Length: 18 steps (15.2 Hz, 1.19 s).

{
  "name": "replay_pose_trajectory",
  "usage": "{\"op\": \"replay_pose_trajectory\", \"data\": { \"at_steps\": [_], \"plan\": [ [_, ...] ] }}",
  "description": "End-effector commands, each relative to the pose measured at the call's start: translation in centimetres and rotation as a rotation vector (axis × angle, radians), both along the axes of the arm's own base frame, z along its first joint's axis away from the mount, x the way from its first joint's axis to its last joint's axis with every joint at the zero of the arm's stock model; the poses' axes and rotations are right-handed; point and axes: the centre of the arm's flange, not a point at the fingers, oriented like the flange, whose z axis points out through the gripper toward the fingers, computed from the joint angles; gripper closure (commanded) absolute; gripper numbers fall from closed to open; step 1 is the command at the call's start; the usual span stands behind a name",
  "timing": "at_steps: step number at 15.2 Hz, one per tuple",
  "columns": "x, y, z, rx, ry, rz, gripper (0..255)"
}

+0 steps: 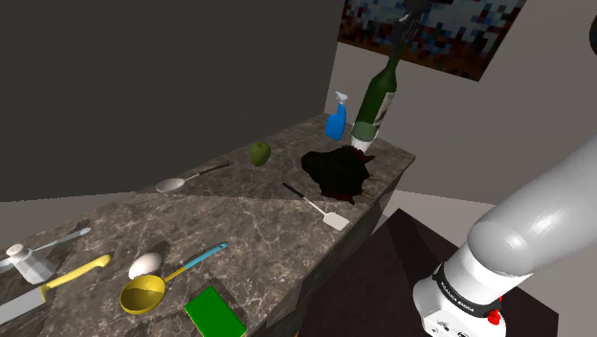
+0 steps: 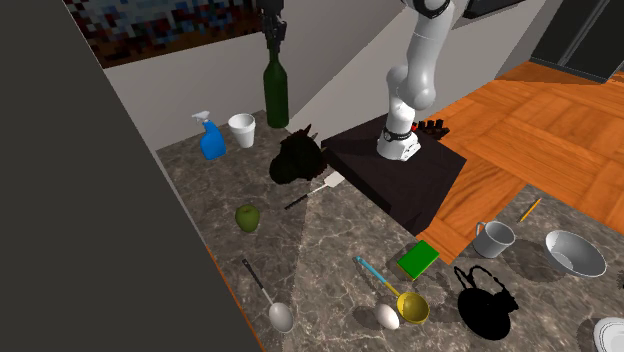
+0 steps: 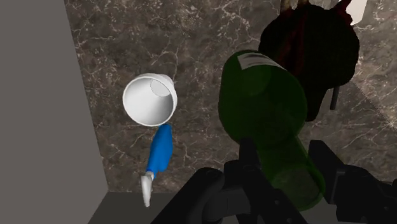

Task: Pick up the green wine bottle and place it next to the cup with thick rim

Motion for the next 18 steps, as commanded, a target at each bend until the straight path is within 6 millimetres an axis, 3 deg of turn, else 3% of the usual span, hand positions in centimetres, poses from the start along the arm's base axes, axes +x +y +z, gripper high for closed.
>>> {"op": "replay_pose_trajectory", "data": {
  "at_steps": [1, 10, 18],
  "plan": [
    [-0.7, -2.6, 0.0, -0.001, -0.001, 0.002, 255],
    [-3.6, -13.9, 0.1, -0.001, -0.001, 0.002, 255],
    [-3.6, -13.9, -4.2, -0.001, -0.001, 0.002, 255]
  ]
}}
